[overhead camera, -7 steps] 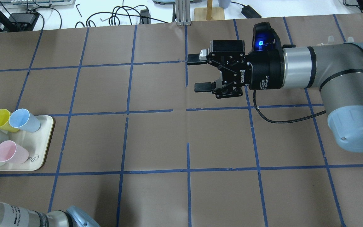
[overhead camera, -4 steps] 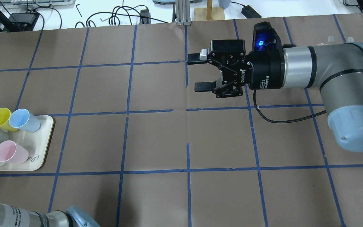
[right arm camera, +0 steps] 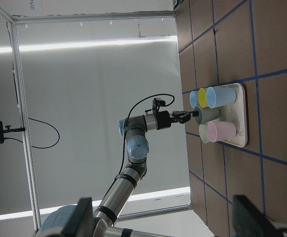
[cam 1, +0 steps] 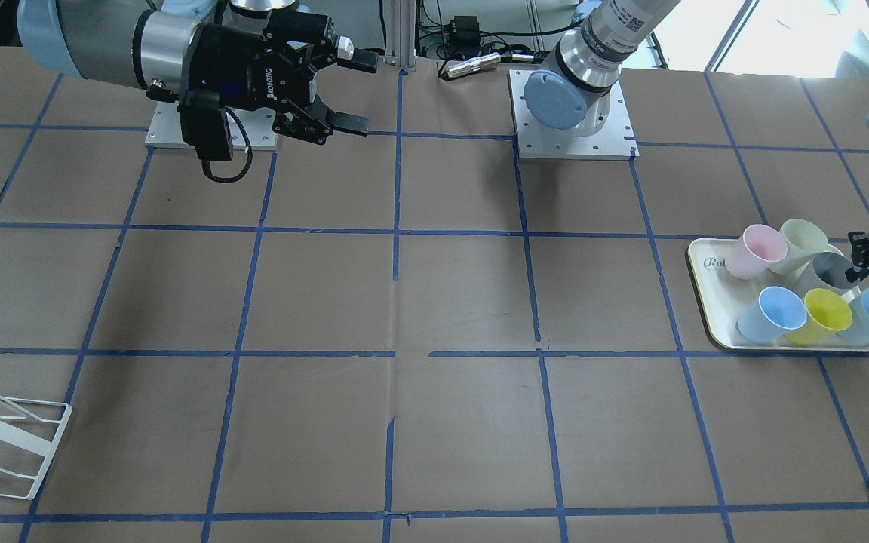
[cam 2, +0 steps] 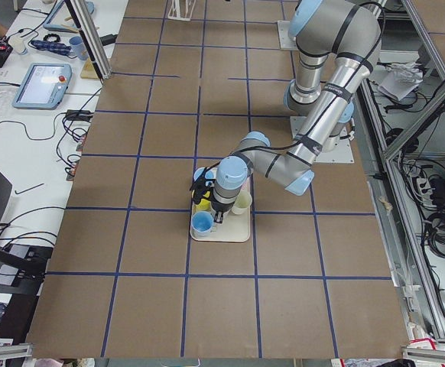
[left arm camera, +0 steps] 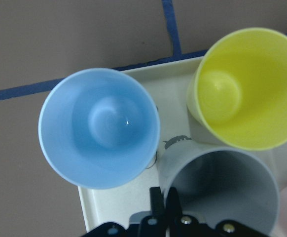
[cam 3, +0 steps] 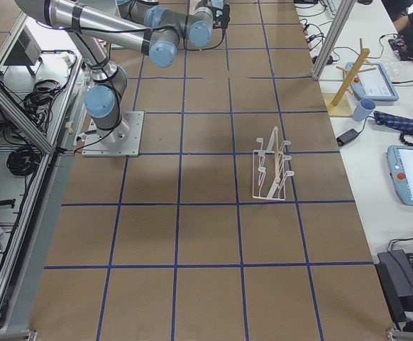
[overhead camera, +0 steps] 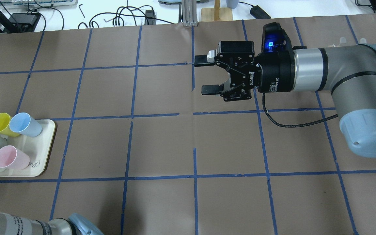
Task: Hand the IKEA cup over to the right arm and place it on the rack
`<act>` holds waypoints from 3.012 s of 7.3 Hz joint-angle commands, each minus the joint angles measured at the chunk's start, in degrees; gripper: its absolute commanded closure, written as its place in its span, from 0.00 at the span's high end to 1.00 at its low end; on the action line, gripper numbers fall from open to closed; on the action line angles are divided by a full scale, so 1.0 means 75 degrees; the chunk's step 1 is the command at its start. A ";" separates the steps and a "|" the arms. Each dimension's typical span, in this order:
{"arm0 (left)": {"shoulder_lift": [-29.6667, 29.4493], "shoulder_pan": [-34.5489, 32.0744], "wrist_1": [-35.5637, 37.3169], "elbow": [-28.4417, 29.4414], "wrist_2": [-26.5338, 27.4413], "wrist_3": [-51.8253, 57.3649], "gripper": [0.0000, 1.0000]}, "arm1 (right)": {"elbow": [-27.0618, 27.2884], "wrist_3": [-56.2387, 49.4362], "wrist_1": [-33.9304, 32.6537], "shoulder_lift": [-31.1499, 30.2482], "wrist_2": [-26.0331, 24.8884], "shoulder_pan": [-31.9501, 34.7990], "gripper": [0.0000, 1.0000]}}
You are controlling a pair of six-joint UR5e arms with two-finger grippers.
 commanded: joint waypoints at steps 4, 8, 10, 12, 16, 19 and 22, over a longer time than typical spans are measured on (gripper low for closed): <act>0.0372 0.0462 -0.2440 0.1338 -0.0046 0.0723 0.01 | 0.0000 -0.0013 -0.0047 0.0029 0.0387 -0.0012 1.00; 0.1345 0.0055 -0.6868 0.2641 -0.1794 0.0455 0.00 | -0.0023 -0.0013 -0.0059 0.0041 0.0532 0.0000 1.00; 0.1615 -0.0845 -0.7636 0.2117 -0.3494 0.0081 0.00 | -0.0128 -0.0013 -0.0070 0.0250 0.0740 0.0000 1.00; 0.1803 -0.1422 -0.9095 0.1611 -0.5020 -0.0027 0.00 | -0.0117 -0.0059 -0.0082 0.0462 0.0918 0.0000 1.00; 0.1768 -0.3038 -1.1109 0.1109 -0.7170 0.0498 0.00 | -0.0129 -0.0001 -0.0059 0.0767 0.0907 0.0035 1.00; 0.2095 -0.4302 -1.1237 0.0673 -0.8573 0.0723 0.00 | -0.0257 0.0385 -0.0093 0.0802 0.1036 0.0070 1.00; 0.2330 -0.4634 -1.1284 0.0192 -0.9009 0.0723 0.00 | -0.0258 0.0478 -0.0281 0.1084 0.1035 0.0106 1.00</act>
